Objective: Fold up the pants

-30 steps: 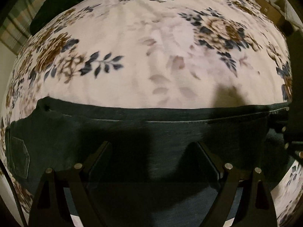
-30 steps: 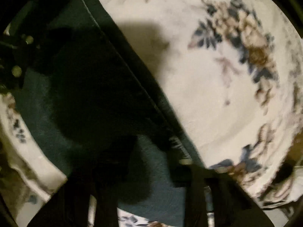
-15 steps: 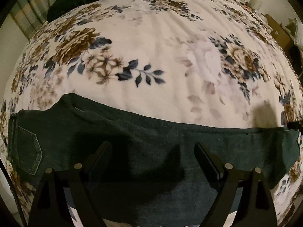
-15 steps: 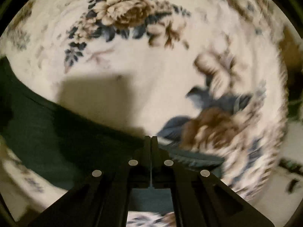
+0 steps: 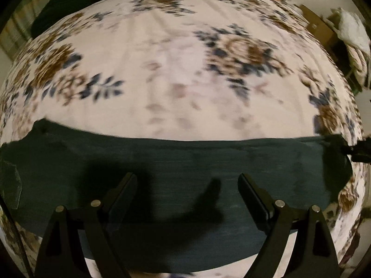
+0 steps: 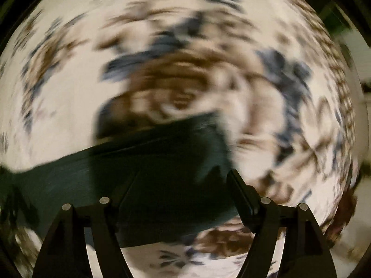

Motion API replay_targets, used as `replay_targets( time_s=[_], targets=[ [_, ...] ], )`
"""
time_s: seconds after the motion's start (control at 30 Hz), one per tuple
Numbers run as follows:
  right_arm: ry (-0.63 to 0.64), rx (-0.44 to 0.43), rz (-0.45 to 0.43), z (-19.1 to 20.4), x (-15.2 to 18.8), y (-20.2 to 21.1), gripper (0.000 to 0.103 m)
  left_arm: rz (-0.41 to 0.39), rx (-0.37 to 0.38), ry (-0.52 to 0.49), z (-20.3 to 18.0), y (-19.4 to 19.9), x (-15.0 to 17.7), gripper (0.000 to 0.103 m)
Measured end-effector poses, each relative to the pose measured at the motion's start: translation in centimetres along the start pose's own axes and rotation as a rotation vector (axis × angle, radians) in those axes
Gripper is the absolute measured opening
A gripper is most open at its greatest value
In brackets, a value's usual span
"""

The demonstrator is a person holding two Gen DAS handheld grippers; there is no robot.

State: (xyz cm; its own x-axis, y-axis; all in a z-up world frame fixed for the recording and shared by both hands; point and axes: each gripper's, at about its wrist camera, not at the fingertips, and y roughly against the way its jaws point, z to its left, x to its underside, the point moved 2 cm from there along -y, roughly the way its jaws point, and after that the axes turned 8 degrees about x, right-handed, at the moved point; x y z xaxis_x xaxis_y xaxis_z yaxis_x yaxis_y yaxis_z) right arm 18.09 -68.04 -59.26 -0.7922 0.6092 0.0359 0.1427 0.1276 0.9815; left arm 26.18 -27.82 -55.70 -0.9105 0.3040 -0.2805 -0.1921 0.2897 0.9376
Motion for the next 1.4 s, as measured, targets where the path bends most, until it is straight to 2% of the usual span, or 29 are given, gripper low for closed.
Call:
replay_targets(
  time_s=[0.1, 0.17, 0.2, 0.23, 0.27, 0.3, 0.5, 0.57, 0.6, 0.67, 0.7, 0.77, 0.87, 0.97, 1.03, 1.07, 1.13, 1.17, 1.2, 1.23, 1.27, 1.3, 1.33, 1.4],
  targets=[
    [-0.069, -0.035, -0.003, -3.2, -1.1, -1.2, 0.077, -0.007, 0.003, -0.04, -1.9, 0.0, 0.0, 0.089],
    [-0.078, -0.088, -0.005, -3.9, -1.5, -1.8, 0.076, -0.004, 0.004, -0.052, -2.6, -0.3, 0.1, 0.089],
    [-0.069, -0.11, -0.017, -4.1, -1.6, -2.2, 0.071, 0.002, 0.004, -0.056, -3.0, -0.5, 0.1, 0.089],
    [-0.05, -0.114, -0.023, -4.1, -1.6, -2.5, 0.05, 0.006, 0.003, -0.058, -3.1, -0.8, 0.2, 0.089],
    [-0.034, -0.085, -0.026, -3.9, -1.0, -2.8, 0.033, 0.011, -0.001, -0.059, -3.3, -1.0, 0.2, 0.089],
    [-0.019, -0.053, -0.047, -3.7, -0.9, -2.7, 0.012, 0.016, -0.004, -0.06, -3.4, -1.3, 0.4, 0.089],
    [-0.034, -0.041, -0.265, -5.4, -1.1, 2.2, 0.008, 0.023, -0.014, -0.047, -3.7, -1.8, 0.7, 0.089],
    [-0.067, 0.005, -0.327, -7.4, -1.9, 3.2, 0.001, 0.017, -0.017, -0.037, -3.8, -1.8, 0.4, 0.089],
    [-0.086, 0.044, -0.33, -7.8, -1.8, 3.6, 0.0, 0.014, -0.016, -0.032, -3.9, -1.7, 0.2, 0.089],
    [-0.164, 0.025, -0.246, -9.5, -0.5, 1.6, 0.0, 0.004, -0.016, -0.028, -4.0, -1.6, -0.1, 0.089],
    [-0.214, -0.054, -0.154, -10.3, -0.7, -0.4, 0.0, -0.001, -0.017, -0.028, -4.1, -1.5, -0.2, 0.089],
    [-0.289, -0.201, -0.055, -11.5, -0.5, -2.1, 0.0, -0.017, -0.022, -0.029, -4.0, -1.2, -0.4, 0.089],
    [-0.329, -0.346, -0.029, -11.5, 1.1, -2.8, 0.002, -0.017, -0.024, -0.018, -3.6, -1.2, -0.3, 0.089],
    [-0.366, -0.43, -0.01, -10.8, 4.2, -2.8, 0.011, 0.002, -0.02, 0.011, -2.8, -1.6, 0.2, 0.089],
    [-0.449, -0.522, 0.028, -10.7, 6.7, -3.9, 0.027, 0.011, -0.02, 0.03, -2.3, -1.7, 0.7, 0.089],
    [-0.493, -0.562, 0.042, -10.2, 8.8, -4.0, 0.031, 0.012, -0.022, 0.039, -1.9, -1.6, 1.0, 0.089],
    [-0.598, -0.664, 0.052, -9.8, 10.7, -6.1, 0.044, 0.015, -0.028, 0.05, -1.5, -1.6, 1.4, 0.089],
    [-0.654, -0.728, 0.042, -9.7, 11.3, -7.3, 0.046, 0.018, -0.028, 0.06, -1.2, -1.5, 1.6, 0.089],
    [-0.686, -0.781, 0.031, -9.3, 11.2, -8.4, 0.053, 0.021, -0.028, 0.066, -0.9, -1.5, 1.8, 0.089],
    [-0.727, -0.851, 0.007, -8.9, 11.3, -8.9, 0.064, 0.023, -0.03, 0.069, -0.8, -1.5, 2.0, 0.089],
    [-0.765, -0.913, -0.023, -8.7, 11.3, -9.3, 0.071, 0.024, -0.032, 0.068, -0.5, -1.4, 2.2, 0.089],
    [-0.801, -0.962, -0.065, -8.3, 11.3, -9.5, 0.085, 0.022, -0.038, 0.069, -0.3, -1.3, 2.4, 0.089],
    [-0.818, -0.987, -0.105, -7.8, 11.2, -9.3, 0.095, 0.021, -0.042, 0.068, -0.1, -1.2, 2.5, 0.089],
    [-0.792, -1.002, -0.153, -6.1, 10.6, -8.7, 0.098, 0.021, -0.048, 0.079, 0.4, -1.2, 2.8, 0.089]
  ],
)
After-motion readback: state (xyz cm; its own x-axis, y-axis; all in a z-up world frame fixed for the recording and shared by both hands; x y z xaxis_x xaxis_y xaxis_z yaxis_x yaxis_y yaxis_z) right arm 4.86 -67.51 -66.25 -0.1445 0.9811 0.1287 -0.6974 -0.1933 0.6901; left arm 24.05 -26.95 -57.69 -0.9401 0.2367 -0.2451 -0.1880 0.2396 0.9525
